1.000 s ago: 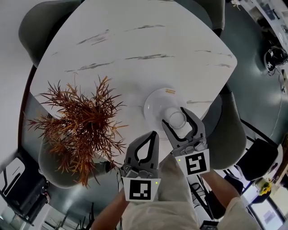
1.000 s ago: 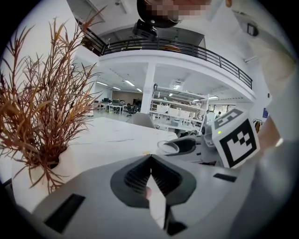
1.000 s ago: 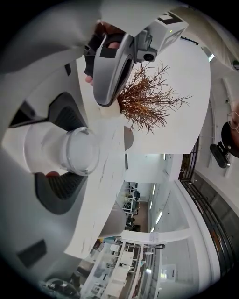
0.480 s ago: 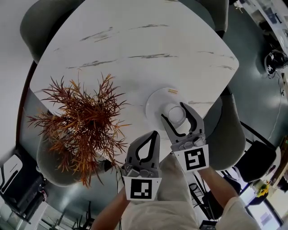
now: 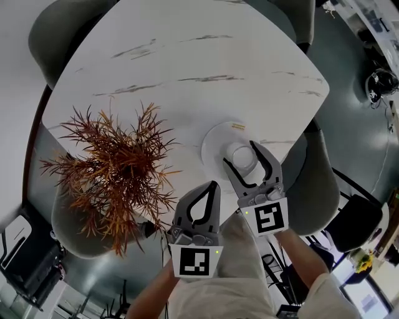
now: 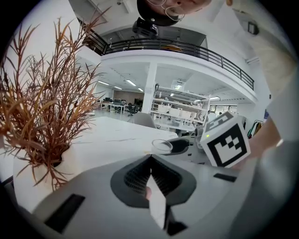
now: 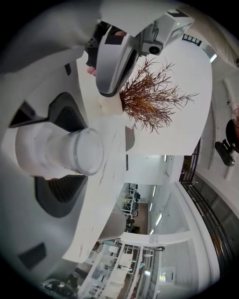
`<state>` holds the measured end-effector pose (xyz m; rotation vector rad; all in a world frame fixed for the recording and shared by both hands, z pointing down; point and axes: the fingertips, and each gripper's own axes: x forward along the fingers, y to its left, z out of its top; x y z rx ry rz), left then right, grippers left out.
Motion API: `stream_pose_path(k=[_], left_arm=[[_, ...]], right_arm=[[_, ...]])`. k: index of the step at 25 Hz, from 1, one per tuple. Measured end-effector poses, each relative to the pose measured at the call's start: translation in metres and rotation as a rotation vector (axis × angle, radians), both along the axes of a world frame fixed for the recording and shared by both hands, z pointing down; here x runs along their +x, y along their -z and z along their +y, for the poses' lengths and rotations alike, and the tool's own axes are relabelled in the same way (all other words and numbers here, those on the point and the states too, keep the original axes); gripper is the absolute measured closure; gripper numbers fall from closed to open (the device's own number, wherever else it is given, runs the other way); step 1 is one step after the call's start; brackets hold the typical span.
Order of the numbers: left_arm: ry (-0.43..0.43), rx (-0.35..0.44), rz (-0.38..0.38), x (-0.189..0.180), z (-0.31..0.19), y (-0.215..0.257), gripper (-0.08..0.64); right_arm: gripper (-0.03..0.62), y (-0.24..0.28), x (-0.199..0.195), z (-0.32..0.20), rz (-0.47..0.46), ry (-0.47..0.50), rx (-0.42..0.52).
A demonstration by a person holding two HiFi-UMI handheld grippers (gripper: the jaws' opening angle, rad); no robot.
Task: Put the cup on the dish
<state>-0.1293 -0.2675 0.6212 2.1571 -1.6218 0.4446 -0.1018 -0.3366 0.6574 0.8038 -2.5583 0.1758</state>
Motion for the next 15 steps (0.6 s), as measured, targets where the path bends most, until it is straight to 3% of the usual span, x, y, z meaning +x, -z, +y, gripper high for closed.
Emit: stream_pose_path(k=[15], left_arm=[[-0.01, 0.023, -0.001, 0.003, 0.004, 0.019, 0.553]], right_arm=[[0.321, 0.003, 0.022, 0.01, 0.019, -0.064, -0.077]])
